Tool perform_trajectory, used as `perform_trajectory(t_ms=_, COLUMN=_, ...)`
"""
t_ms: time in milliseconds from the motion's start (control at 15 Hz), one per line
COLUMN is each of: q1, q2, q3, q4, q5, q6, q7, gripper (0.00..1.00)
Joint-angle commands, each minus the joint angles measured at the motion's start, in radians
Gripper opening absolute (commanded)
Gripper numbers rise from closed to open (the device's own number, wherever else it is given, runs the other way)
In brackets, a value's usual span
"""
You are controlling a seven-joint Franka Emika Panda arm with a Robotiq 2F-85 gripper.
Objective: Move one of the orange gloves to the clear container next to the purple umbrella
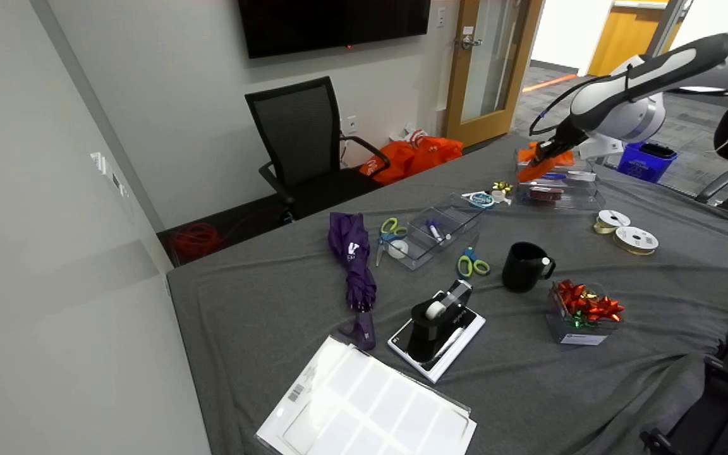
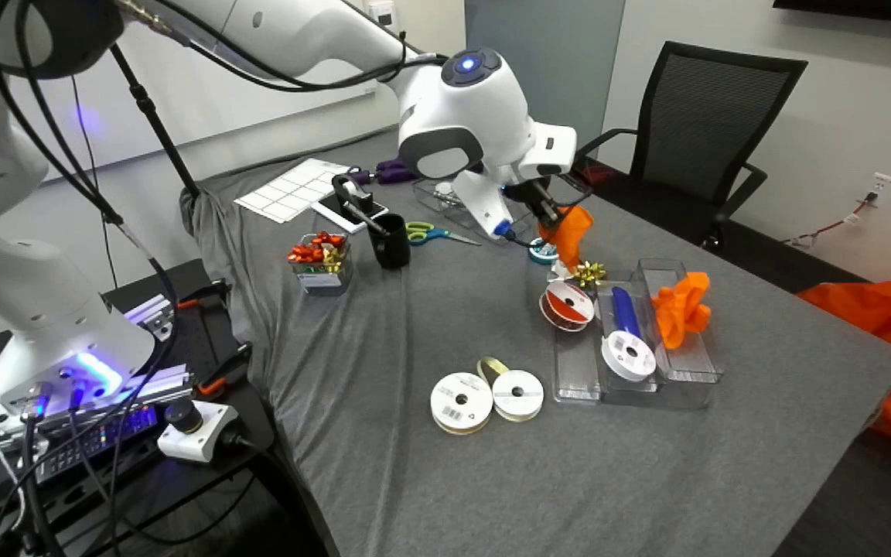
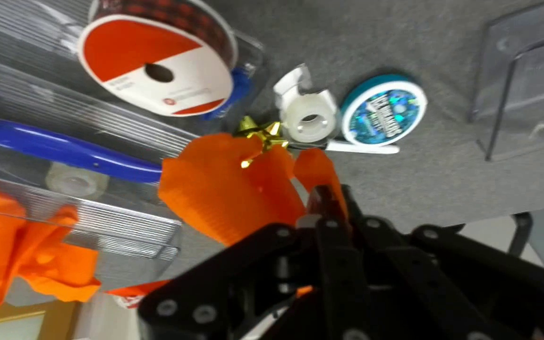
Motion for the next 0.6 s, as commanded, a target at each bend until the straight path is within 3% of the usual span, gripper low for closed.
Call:
perform_trajectory(t_ms=0, q1=-0.117, q2=-0.111, q3=0.173, q4=-0.157, q5=0.089, q6=-0.027, q7=-0.187, gripper=0.0)
perform_trajectory(t_ms=267, q1=-0.205, q2=-0.122, q3=0.338, q4=-0.171, q5=0.266, q6=-0.112, q7=-0.376, gripper=0.0)
perform_trajectory(t_ms=533, q1=-0.181, q2=-0.132, q3=0.34, q4=-0.158, q5=0.379, q6=-0.22, q7=-0.492, gripper=0.0)
